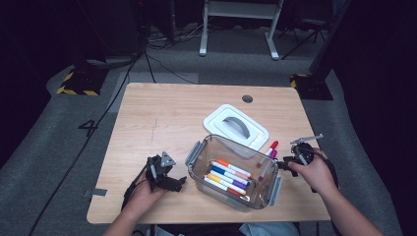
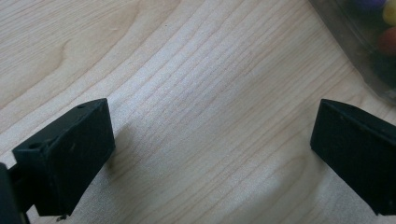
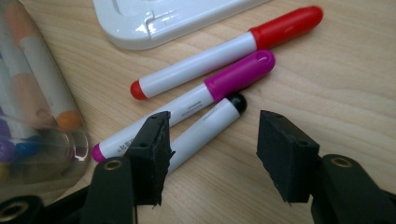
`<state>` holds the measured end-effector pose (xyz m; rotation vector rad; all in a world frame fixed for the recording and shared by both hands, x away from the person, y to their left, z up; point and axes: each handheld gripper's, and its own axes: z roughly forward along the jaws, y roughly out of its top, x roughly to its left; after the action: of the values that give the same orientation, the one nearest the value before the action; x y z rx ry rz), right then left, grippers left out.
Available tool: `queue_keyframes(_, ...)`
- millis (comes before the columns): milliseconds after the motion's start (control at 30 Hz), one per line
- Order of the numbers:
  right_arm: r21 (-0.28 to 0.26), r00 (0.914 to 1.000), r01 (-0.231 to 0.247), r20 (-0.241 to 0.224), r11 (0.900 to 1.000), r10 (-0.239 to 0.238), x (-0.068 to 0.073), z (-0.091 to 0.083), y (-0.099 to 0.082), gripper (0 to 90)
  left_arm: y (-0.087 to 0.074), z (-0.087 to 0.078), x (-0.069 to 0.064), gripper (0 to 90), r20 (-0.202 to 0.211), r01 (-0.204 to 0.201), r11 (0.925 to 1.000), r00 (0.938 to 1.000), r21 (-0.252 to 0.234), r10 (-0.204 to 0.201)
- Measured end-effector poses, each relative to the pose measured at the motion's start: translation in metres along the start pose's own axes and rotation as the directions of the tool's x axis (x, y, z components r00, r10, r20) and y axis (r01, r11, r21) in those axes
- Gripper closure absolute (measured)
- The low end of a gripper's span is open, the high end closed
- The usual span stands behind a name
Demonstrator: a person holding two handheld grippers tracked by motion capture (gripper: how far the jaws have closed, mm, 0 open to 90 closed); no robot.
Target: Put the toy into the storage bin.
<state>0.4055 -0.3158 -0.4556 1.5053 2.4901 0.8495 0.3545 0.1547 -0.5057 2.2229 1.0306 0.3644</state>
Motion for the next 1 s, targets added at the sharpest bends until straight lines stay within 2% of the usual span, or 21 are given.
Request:
queue_keyframes(133,0.007,1.0000,-0.005,-0.003,1.0000,0.005,0.002,0.007,-0.005,44.2,0.000,0.000,0.000,0.1,0.000,0.000,1.0000,1.0000,0.000,0.000)
queue_keyframes(200,0.014,0.9999,0.009,0.011,0.9999,-0.009,0.004,0.011,-0.007,43.4,0.000,0.000,0.000,0.1,0.000,0.000,1.0000,1.0000,0.000,0.000)
queue_keyframes(233,0.004,1.0000,-0.005,0.007,1.0000,0.005,0.005,0.012,-0.008,43.3,0.000,0.000,0.000,0.1,0.000,0.000,1.0000,1.0000,0.000,0.000)
queue_keyframes(300,0.004,1.0000,-0.004,0.009,1.0000,0.004,0.005,0.012,-0.009,43.4,0.000,0.000,0.000,0.1,0.000,0.000,1.0000,1.0000,0.000,0.000)
queue_keyframes(367,0.024,0.9994,0.015,0.031,0.9996,-0.016,0.006,0.011,-0.011,46.2,0.000,0.000,0.000,0.1,0.000,0.000,1.0000,1.0000,0.000,0.000)
queue_keyframes(400,0.045,0.9969,0.038,0.067,0.9983,-0.041,0.005,0.011,-0.014,47.2,0.000,0.000,0.000,0.1,0.000,0.000,1.0000,1.0000,0.001,0.000)
queue_keyframes(433,0.045,0.9969,0.038,0.067,0.9983,-0.041,0.005,0.011,-0.014,47.2,0.000,0.000,0.000,0.1,0.000,0.000,1.0000,1.0000,0.001,0.000)
queue_keyframes(467,0.050,0.9963,0.041,0.074,0.9979,-0.044,0.004,0.011,-0.015,48.4,0.000,0.000,0.000,0.1,0.000,0.000,1.0000,1.0000,0.000,0.000)
queue_keyframes(500,0.051,0.9947,0.042,0.091,0.9978,-0.047,0.001,0.009,-0.018,53.4,0.000,0.000,0.000,0.1,0.000,0.001,1.0000,1.0000,0.001,-0.001)
queue_keyframes(567,0.058,0.9939,0.042,0.099,0.9974,-0.048,0.000,0.008,-0.019,55.7,0.000,0.000,0.000,0.1,0.000,0.000,1.0000,1.0000,0.000,0.000)
queue_keyframes(600,0.066,0.9925,0.047,0.109,0.9967,-0.054,-0.001,0.006,-0.021,60.4,0.000,0.000,0.000,0.1,0.000,0.000,1.0000,1.0000,0.000,0.000)
queue_keyframes(633,0.082,0.9897,0.056,0.127,0.9951,-0.066,-0.004,0.002,-0.023,69.2,0.000,0.000,0.000,0.1,0.000,0.000,1.0000,1.0000,0.000,0.000)
queue_keyframes(667,0.082,0.9897,0.056,0.127,0.9951,-0.066,-0.004,0.002,-0.023,69.2,0.000,0.000,0.000,0.1,0.000,0.000,1.0000,1.0000,0.000,0.000)
queue_keyframes(700,0.093,0.9860,0.062,0.149,0.9938,-0.075,-0.007,0.000,-0.025,75.4,0.000,0.000,0.000,0.1,0.000,0.000,1.0000,1.0000,0.000,0.000)
queue_keyframes(1000,0.072,0.9867,0.034,0.156,0.9969,-0.044,-0.013,-0.004,-0.031,77.0,0.000,0.000,0.000,0.1,0.000,0.000,1.0000,1.0000,0.000,0.000)
